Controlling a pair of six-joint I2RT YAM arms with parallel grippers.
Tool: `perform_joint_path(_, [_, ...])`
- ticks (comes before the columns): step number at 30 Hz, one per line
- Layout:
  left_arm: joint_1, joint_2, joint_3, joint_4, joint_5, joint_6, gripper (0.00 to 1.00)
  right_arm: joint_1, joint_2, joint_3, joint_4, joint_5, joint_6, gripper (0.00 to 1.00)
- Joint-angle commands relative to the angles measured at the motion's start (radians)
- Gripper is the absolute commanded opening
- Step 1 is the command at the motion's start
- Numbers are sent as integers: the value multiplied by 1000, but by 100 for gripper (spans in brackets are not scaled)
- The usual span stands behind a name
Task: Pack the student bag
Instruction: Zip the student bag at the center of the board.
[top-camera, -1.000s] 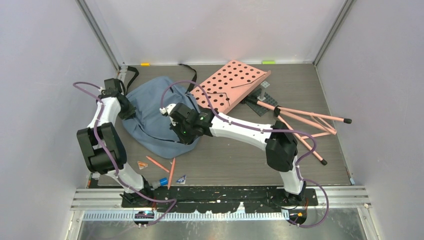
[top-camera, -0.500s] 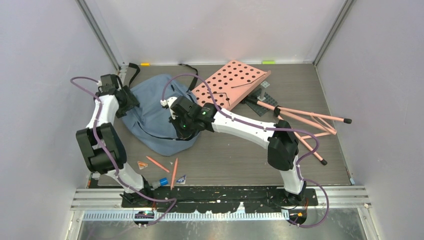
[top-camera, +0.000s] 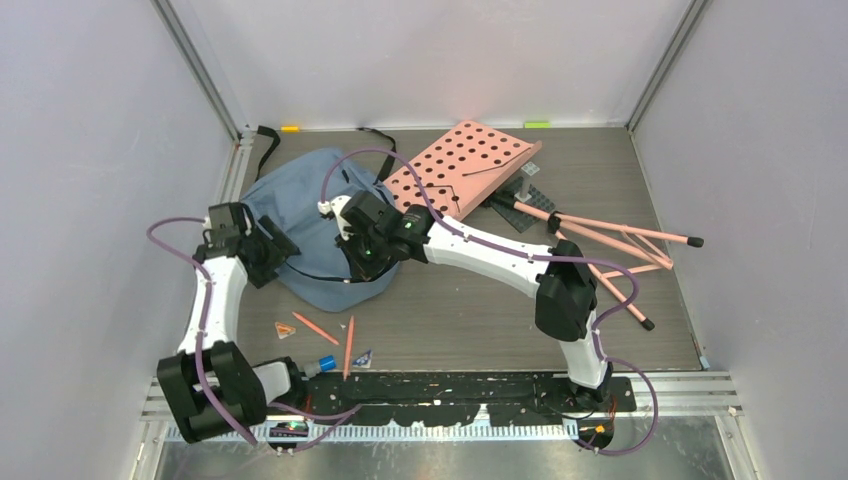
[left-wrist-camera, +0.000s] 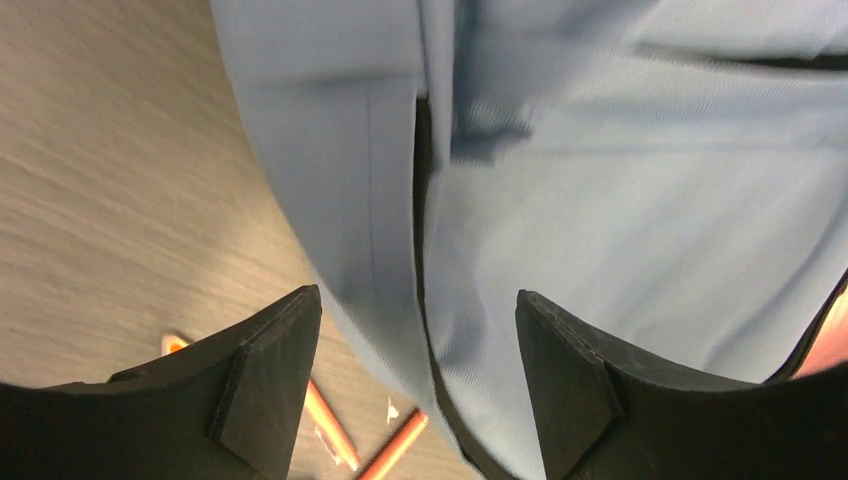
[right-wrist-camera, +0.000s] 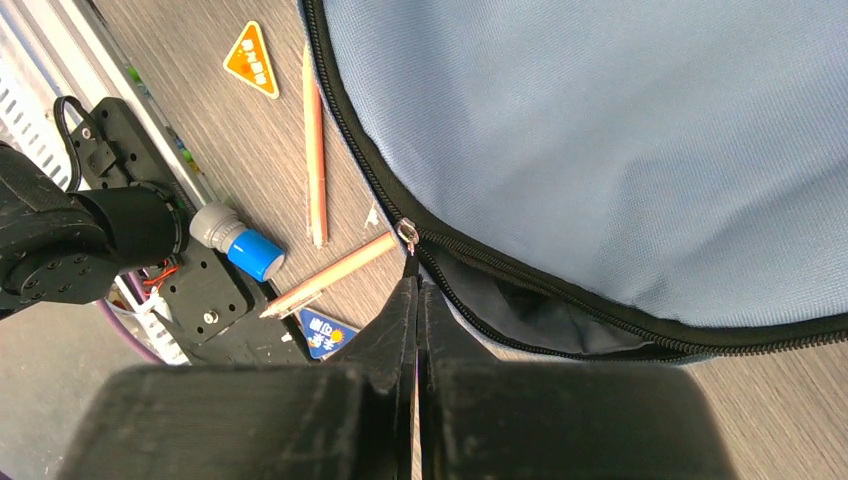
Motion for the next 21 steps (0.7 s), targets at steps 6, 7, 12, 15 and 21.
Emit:
perform_joint_path(6, [-28,-122,-103,-12,77,-109,56,-6,-10,54,0,-33,-21,1])
perform_joint_path(7, [-29,-116,-104,-10,76,-106,47,-6,-10,54,-1,-33,-21,1])
perform_joint_path(12, [-27,-84,-75,-24,40,-70,4,-4,-34,47,-19,18,-34,1])
perform_joint_path(15, [-26,-90,-57,-39,-24,-37,0,1,-71,1,-8,87,-52,1])
perform_joint_path(21, [7,-84,-27,-55,-99,37,0,2,-154,-83,3,171,-44,1])
